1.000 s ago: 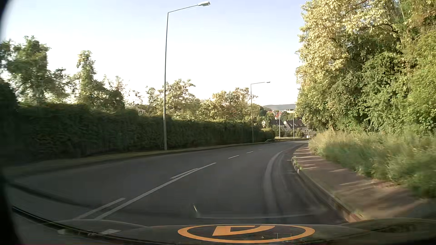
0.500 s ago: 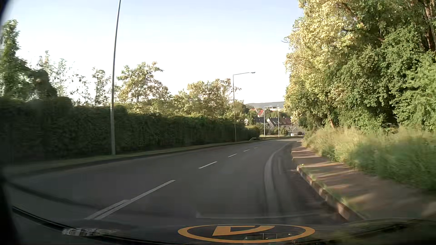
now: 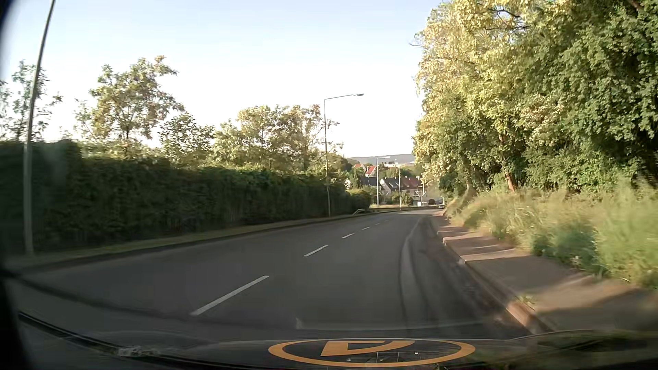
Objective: Follow the waypoints while adhering to traffic rules and regulations
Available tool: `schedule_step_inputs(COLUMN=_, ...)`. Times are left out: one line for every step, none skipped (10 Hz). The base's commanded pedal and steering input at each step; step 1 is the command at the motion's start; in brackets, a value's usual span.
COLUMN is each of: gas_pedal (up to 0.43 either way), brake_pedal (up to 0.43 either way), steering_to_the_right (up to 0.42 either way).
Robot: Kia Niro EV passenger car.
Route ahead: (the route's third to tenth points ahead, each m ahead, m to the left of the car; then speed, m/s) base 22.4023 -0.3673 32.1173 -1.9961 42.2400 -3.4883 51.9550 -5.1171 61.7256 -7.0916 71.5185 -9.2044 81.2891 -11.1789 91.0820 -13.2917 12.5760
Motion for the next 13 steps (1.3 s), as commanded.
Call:
schedule_step_inputs(gas_pedal=0.059, brake_pedal=0.000, steering_to_the_right=0.046)
schedule_step_inputs(gas_pedal=0.067, brake_pedal=0.000, steering_to_the_right=0.046)
schedule_step_inputs(gas_pedal=0.079, brake_pedal=0.000, steering_to_the_right=0.046)
schedule_step_inputs(gas_pedal=0.079, brake_pedal=0.000, steering_to_the_right=0.046)
schedule_step_inputs(gas_pedal=0.087, brake_pedal=0.000, steering_to_the_right=0.044)
schedule_step_inputs(gas_pedal=0.098, brake_pedal=0.000, steering_to_the_right=0.043)
schedule_step_inputs(gas_pedal=0.110, brake_pedal=0.000, steering_to_the_right=0.041)
schedule_step_inputs(gas_pedal=0.118, brake_pedal=0.000, steering_to_the_right=0.039)
schedule_step_inputs(gas_pedal=0.118, brake_pedal=0.000, steering_to_the_right=0.037)
schedule_step_inputs(gas_pedal=0.130, brake_pedal=0.000, steering_to_the_right=0.034)
schedule_step_inputs(gas_pedal=0.130, brake_pedal=0.000, steering_to_the_right=0.029)
schedule_step_inputs(gas_pedal=0.130, brake_pedal=0.000, steering_to_the_right=0.024)
schedule_step_inputs(gas_pedal=0.130, brake_pedal=0.000, steering_to_the_right=0.018)
